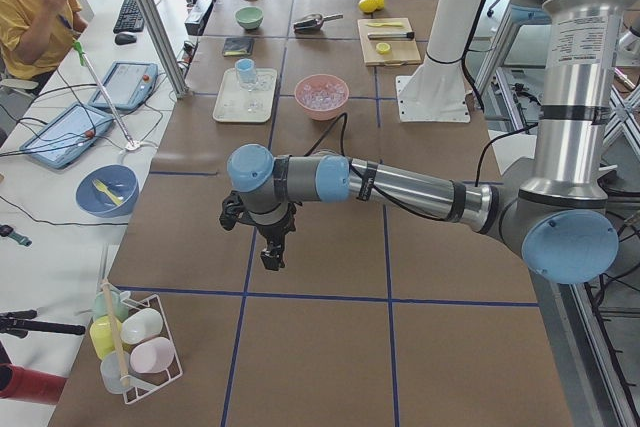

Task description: Put ice in cup with scoop

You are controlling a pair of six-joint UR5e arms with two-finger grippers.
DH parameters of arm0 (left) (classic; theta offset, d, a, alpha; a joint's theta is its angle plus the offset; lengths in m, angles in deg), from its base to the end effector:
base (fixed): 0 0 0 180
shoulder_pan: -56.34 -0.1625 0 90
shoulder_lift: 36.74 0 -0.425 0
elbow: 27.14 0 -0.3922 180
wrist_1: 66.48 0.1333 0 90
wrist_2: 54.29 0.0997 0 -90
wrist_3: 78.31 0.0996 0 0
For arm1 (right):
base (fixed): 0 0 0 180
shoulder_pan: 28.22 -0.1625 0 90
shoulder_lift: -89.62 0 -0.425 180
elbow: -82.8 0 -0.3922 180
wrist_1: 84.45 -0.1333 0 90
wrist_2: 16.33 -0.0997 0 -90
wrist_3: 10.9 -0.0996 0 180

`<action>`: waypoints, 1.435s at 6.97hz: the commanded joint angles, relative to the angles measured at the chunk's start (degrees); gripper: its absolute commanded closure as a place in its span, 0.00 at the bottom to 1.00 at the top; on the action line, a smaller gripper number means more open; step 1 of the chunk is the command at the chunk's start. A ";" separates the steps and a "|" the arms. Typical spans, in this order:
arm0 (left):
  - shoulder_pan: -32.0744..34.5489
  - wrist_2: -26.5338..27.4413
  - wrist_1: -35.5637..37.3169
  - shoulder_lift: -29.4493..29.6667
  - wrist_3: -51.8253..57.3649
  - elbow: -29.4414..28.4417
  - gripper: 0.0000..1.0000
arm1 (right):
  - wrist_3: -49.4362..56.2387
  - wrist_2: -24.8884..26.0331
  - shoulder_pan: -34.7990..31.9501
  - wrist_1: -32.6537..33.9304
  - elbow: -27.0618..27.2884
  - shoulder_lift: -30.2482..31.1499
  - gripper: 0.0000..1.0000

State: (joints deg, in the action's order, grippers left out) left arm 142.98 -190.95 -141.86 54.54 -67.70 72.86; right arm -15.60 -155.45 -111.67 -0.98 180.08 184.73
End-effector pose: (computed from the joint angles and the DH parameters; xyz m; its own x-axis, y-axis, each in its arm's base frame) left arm -0.0321 -0.4924 0.5847 0.6651 0.1815 -0.7244 -0.1841 0.9799 0.0764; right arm 0.0049 -0.4661 0.6203 0.6443 -0.1072 0.7573 0.0602 0.9942 0.0895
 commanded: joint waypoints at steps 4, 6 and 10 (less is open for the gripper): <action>1.60 0.17 -0.38 1.36 4.24 -3.14 0.00 | 0.30 3.77 -0.66 -0.16 -1.31 -1.68 0.00; 2.74 0.17 -4.77 0.74 3.72 -4.54 0.00 | 0.48 3.77 -0.75 0.02 -1.74 -2.47 0.00; 6.09 -0.10 -7.24 1.09 3.98 -5.00 0.00 | 1.18 3.77 -0.92 -0.42 -1.48 -3.52 0.00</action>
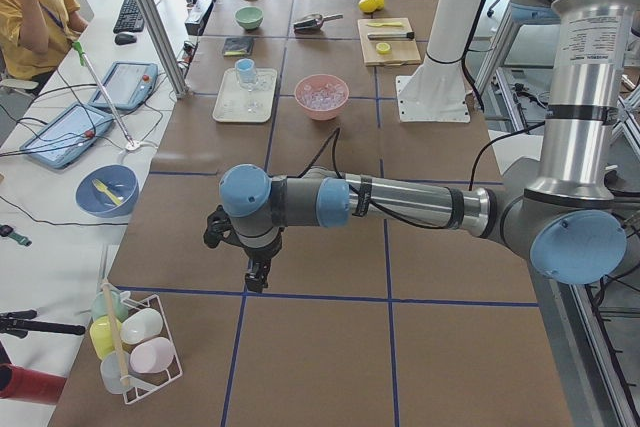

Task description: Put ice in cup with scoop

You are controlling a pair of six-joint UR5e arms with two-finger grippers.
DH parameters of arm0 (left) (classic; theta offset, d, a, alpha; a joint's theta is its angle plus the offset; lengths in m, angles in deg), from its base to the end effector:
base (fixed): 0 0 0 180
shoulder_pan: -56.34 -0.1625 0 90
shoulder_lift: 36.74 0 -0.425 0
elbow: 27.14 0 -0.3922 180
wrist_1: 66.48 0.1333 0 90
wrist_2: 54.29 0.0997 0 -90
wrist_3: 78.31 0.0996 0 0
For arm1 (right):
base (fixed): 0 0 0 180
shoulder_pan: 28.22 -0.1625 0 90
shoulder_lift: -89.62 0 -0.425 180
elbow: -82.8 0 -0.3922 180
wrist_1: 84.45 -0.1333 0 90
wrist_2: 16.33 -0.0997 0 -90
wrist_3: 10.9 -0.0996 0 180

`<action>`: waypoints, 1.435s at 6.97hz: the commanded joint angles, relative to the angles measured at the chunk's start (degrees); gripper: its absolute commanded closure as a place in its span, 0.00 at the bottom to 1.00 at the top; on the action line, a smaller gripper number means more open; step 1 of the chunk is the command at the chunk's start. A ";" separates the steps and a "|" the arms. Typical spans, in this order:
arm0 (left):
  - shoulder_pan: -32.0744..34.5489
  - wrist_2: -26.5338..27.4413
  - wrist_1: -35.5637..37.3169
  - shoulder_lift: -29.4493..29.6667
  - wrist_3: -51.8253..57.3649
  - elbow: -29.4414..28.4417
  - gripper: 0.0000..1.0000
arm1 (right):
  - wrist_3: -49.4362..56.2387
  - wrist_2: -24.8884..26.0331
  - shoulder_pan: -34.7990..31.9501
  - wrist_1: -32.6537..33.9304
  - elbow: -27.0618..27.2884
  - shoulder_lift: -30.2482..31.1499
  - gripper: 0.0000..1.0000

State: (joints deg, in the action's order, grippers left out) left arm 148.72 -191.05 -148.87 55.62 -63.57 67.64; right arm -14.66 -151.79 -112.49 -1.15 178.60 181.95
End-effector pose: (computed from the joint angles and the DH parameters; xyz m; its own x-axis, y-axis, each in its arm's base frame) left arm -0.0817 -0.5028 0.6074 0.6723 0.2209 -0.7066 -0.1339 0.9750 0.1774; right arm 0.0136 -0.4885 0.6146 0.6903 -0.1306 0.7116 0.0531 0.9901 0.1302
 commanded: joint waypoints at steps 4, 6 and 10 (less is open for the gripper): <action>0.34 -0.18 -0.23 -0.42 0.02 0.76 0.00 | 0.16 -0.59 -0.19 0.19 0.27 -1.27 0.00; 0.52 -0.09 -0.23 -0.69 -0.49 1.89 0.00 | 0.15 -0.50 -0.37 0.55 2.02 -0.93 0.00; 0.60 -0.26 -0.23 -2.97 -0.41 3.99 0.00 | -0.20 -0.41 -2.56 0.55 4.21 2.23 0.00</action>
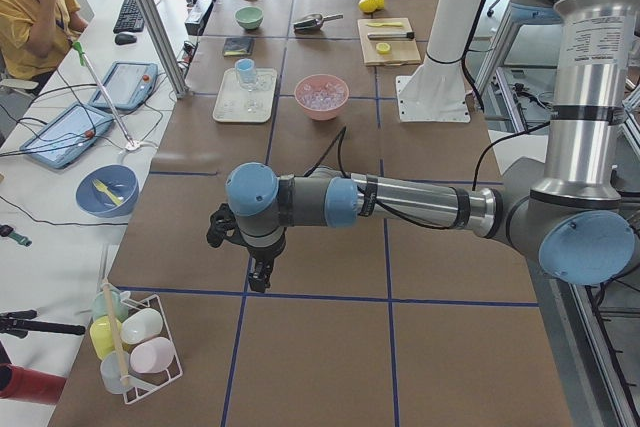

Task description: Put ice in cup with scoop

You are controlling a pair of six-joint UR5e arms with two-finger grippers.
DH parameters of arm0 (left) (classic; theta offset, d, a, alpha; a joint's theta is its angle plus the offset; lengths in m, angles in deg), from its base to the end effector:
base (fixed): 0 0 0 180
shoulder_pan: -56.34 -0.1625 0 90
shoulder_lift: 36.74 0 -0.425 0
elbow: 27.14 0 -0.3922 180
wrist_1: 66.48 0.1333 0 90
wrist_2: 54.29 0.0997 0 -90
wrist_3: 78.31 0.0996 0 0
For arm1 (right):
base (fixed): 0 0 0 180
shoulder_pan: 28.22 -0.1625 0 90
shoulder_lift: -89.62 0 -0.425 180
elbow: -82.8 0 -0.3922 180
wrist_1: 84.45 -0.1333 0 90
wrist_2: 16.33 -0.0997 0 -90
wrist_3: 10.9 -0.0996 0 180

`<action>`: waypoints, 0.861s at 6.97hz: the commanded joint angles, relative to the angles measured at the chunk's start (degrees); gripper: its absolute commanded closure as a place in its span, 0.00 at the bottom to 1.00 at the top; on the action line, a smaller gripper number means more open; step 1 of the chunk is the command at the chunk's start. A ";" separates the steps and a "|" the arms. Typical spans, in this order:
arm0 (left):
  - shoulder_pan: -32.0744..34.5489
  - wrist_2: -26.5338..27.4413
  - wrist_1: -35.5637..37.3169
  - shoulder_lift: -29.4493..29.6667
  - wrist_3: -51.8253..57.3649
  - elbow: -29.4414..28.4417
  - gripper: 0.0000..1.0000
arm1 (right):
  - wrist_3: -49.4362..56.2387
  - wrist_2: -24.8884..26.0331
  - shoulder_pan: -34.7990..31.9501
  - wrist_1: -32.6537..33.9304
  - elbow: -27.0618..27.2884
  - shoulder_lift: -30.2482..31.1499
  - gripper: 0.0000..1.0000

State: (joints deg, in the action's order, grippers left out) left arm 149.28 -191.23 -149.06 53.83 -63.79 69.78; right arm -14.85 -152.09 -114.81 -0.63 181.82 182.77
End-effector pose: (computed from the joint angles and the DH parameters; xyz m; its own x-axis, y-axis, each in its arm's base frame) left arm -0.0857 -0.4891 0.6042 0.6730 0.2174 -0.7070 -0.1213 0.9753 0.1844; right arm 0.0334 -0.4816 0.5939 0.6899 -0.1231 0.7134 0.0107 0.9871 0.1600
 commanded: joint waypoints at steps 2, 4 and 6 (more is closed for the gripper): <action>-0.04 0.00 -0.48 -0.93 -0.02 1.00 0.00 | -0.01 0.05 -0.33 0.02 1.09 1.33 0.00; 0.14 0.09 -7.38 -1.45 -0.02 -2.59 0.00 | -0.28 1.19 2.99 0.11 -0.58 0.62 0.00; 1.11 0.09 -8.74 -3.02 -0.20 -2.96 0.00 | -0.37 1.72 3.88 2.72 0.03 0.19 0.00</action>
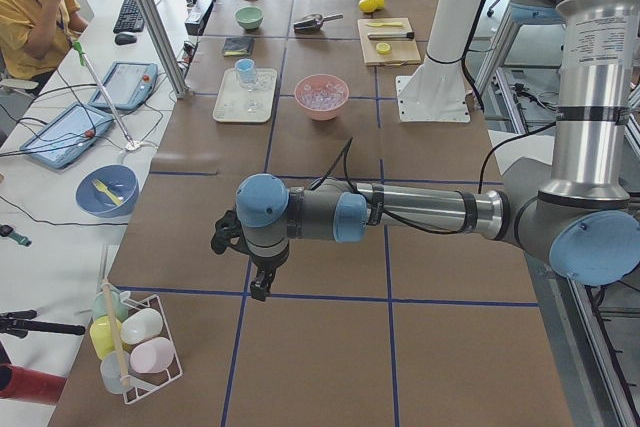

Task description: Put ice in cup with scoop

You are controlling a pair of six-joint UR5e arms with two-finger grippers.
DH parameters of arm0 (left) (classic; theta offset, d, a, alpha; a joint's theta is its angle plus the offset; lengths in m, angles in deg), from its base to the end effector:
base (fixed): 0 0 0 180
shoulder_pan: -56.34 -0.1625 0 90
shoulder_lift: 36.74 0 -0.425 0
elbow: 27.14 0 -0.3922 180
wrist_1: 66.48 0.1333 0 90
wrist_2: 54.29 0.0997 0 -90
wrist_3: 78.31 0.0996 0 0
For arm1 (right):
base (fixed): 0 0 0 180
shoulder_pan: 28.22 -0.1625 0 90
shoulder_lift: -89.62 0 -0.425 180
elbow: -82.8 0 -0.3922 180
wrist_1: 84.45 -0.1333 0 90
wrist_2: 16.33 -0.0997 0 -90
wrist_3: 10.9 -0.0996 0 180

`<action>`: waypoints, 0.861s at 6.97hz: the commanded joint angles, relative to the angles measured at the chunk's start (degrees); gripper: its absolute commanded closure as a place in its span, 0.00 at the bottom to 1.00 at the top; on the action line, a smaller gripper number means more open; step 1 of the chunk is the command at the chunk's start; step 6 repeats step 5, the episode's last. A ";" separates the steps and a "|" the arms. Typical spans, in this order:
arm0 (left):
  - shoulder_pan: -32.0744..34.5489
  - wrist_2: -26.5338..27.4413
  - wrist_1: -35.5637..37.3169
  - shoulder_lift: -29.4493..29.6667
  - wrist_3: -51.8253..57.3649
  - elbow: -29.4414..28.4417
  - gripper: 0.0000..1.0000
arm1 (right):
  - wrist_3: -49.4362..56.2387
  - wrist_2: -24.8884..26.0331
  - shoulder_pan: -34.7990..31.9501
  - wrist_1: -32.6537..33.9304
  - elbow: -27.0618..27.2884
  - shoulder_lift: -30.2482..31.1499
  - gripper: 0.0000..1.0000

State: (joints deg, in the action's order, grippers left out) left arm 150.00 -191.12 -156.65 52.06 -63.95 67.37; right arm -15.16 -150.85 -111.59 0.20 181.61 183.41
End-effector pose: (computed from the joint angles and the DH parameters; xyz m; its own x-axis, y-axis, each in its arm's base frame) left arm -0.0916 -0.4814 0.6267 0.6800 0.2475 -0.6902 -0.1083 0.9649 0.2394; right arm 0.0084 -0.4776 0.6042 0.7002 -0.1345 0.7012 0.0617 0.9898 0.1283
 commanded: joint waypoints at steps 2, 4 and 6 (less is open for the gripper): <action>0.04 -0.11 -1.32 -1.80 0.23 -2.03 0.00 | 0.56 2.67 -0.64 4.63 1.98 -0.98 0.00; 0.03 -0.02 -4.92 -0.03 0.05 -3.20 0.00 | 3.26 2.42 -3.53 15.14 2.69 -4.39 0.00; 0.03 0.15 -5.01 0.05 0.23 -2.93 0.00 | 11.21 2.85 -3.55 16.06 1.92 -3.37 0.00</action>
